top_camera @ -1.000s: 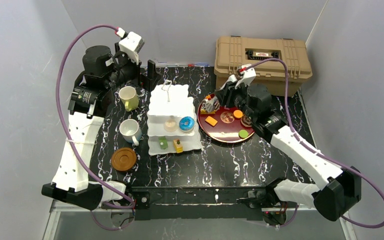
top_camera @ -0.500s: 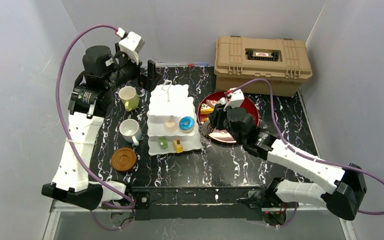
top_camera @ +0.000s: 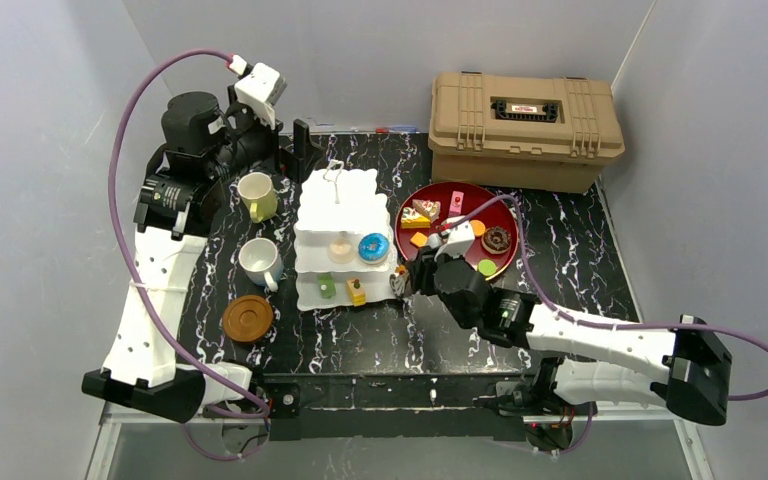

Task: Serve the afternoon tea
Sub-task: Place the desert on the desert table.

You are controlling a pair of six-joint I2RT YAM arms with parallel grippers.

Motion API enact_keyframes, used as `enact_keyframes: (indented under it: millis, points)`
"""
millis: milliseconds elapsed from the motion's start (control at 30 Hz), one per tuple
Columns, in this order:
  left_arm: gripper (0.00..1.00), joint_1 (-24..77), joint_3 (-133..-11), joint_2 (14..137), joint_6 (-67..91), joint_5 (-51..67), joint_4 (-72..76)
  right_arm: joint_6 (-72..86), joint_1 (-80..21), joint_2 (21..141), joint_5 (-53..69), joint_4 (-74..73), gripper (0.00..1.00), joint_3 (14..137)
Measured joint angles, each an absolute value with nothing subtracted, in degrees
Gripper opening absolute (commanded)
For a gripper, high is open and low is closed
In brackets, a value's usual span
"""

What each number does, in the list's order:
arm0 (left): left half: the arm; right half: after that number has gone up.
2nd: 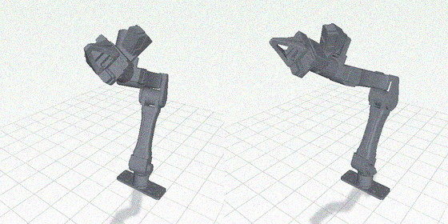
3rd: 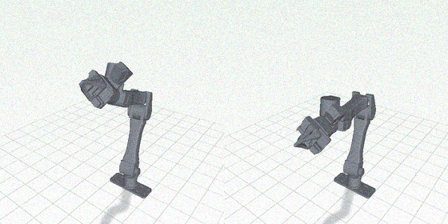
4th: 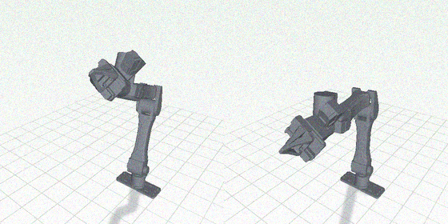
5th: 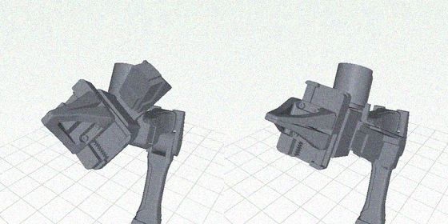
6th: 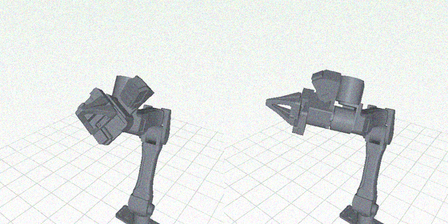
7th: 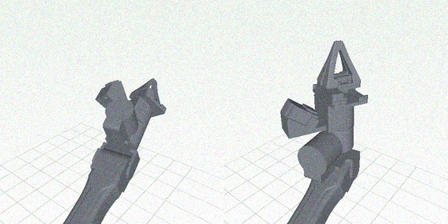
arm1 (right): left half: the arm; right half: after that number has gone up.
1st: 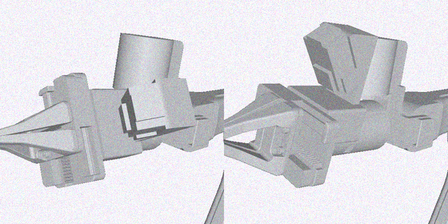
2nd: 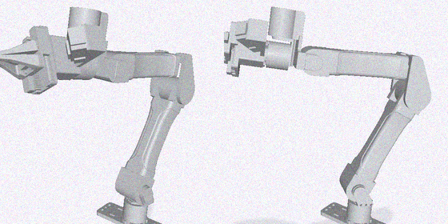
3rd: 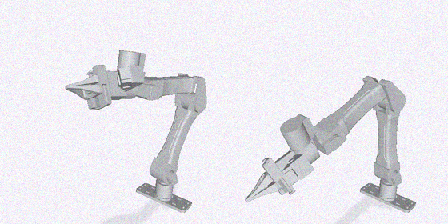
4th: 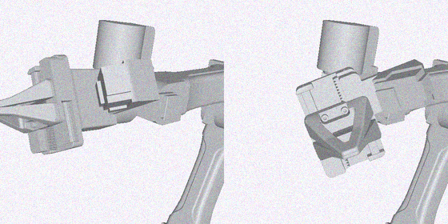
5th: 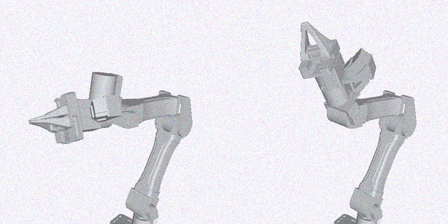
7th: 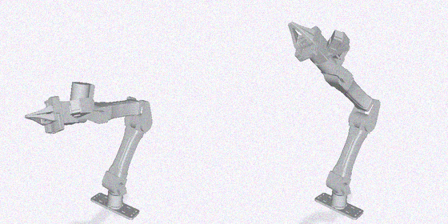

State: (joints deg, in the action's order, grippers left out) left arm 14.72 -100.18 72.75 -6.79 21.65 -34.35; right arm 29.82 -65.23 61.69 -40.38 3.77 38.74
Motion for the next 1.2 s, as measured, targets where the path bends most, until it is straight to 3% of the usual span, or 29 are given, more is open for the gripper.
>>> enact_keyframes:
  millis: [300, 900, 1033, 1200]
  points:
    - [0.99, 14.7, -100.2, 72.3, -6.8, 21.6, -34.3, 27.9, -71.9, 64.3, -48.3, 12.8, 0.12, 38.5]
    - [0.99, 14.7, -100.2, 72.3, -6.8, 21.7, -34.4, 23.8, -74.8, 71.6, -52.5, 24.2, 0.14, 37.6]
    - [0.99, 14.7, -100.2, 72.3, -6.8, 21.8, -34.4, 23.6, -75.9, 73.0, -53.0, 25.8, 0.19, 37.6]
    - [0.99, 14.7, -100.2, 72.3, -6.8, 21.9, -34.4, 23.6, -77.9, 73.5, -54.5, 27.2, 0.36, 37.1]
